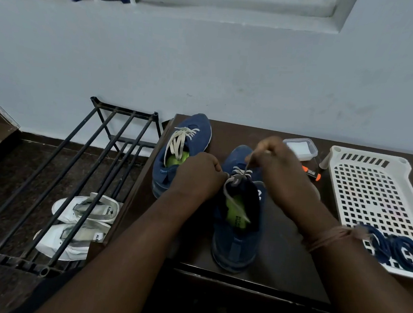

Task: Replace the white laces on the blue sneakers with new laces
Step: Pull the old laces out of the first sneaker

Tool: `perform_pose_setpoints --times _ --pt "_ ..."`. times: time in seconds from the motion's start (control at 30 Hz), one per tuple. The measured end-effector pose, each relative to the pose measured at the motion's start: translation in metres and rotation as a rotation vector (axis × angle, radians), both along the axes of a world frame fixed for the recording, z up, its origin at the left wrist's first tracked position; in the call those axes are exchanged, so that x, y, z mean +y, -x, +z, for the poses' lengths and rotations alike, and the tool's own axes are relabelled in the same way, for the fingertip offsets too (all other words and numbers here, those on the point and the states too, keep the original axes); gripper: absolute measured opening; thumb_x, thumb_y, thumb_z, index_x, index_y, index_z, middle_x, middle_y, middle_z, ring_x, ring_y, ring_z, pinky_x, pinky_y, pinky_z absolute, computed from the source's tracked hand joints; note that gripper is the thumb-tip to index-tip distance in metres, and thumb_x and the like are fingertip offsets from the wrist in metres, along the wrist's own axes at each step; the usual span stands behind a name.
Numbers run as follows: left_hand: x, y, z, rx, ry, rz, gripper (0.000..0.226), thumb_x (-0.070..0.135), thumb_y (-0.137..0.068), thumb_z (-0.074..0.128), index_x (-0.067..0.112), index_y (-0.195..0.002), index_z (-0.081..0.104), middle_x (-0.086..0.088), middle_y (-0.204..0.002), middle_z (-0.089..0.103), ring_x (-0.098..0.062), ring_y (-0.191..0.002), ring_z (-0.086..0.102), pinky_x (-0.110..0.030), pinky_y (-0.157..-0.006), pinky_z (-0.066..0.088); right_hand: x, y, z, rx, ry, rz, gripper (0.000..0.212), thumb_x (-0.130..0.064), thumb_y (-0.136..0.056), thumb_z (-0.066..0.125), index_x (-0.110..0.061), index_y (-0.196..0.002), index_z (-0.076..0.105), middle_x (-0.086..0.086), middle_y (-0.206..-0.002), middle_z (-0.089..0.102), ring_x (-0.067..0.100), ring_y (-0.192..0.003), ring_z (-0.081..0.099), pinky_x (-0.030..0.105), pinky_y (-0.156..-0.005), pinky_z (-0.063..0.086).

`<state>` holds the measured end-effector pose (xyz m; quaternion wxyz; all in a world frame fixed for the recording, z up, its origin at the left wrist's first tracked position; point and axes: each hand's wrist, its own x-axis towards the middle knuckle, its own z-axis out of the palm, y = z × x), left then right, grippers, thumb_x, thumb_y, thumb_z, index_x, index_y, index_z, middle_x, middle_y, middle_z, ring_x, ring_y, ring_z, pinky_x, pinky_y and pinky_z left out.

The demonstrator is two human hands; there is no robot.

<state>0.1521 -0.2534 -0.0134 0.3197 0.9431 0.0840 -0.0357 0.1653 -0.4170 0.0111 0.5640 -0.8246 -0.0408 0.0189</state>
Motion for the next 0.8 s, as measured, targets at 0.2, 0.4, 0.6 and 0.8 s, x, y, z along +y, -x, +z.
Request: perform_pose_setpoints --times 0.2,0.4,0.6,0.8 --pt "-0.001 -0.001 -0.001 -0.001 -0.015 -0.012 0.026 0.033 -0.087 0.071 0.008 -0.08 0.074 -0.007 -0.085 0.075 -0.023 -0.079 0.069 -0.041 -0.077 0.059 -0.011 -0.006 0.004 -0.037 -0.018 -0.095 0.007 -0.023 -0.086 0.051 -0.02 -0.08 0.056 -0.004 -0.071 0.057 0.016 -0.062 0.052 0.033 -0.062 0.043" --pt "0.001 -0.001 -0.003 -0.009 -0.011 -0.012 0.025 0.033 -0.087 0.071 0.009 -0.079 0.074 -0.006 -0.088 0.075 -0.022 -0.075 0.069 -0.043 -0.075 0.061 -0.015 0.001 -0.013 -0.134 0.927 0.244 0.02 -0.038 -0.088 0.062 -0.019 -0.093 0.067 0.002 -0.094 0.065 0.019 -0.081 0.06 0.031 -0.068 0.048" --pt "0.001 -0.002 -0.004 -0.012 -0.03 -0.006 0.025 0.032 -0.087 0.069 0.008 -0.081 0.072 -0.006 -0.085 0.074 -0.022 -0.074 0.068 -0.042 -0.075 0.06 -0.018 -0.007 0.004 -0.262 0.428 -0.115 0.04 -0.034 -0.096 0.057 -0.012 -0.063 0.053 0.0 -0.061 0.054 0.014 -0.06 0.051 0.031 -0.056 0.034" --pt "-0.012 -0.001 -0.01 -0.079 0.057 -0.007 0.014 0.034 -0.087 0.069 0.02 -0.088 0.066 0.006 -0.083 0.067 -0.014 -0.081 0.064 -0.036 -0.078 0.056 -0.017 -0.005 -0.018 0.095 0.476 0.037 0.031 -0.048 -0.09 0.064 -0.018 -0.096 0.057 -0.002 -0.084 0.065 0.015 -0.077 0.063 0.029 -0.061 0.045"
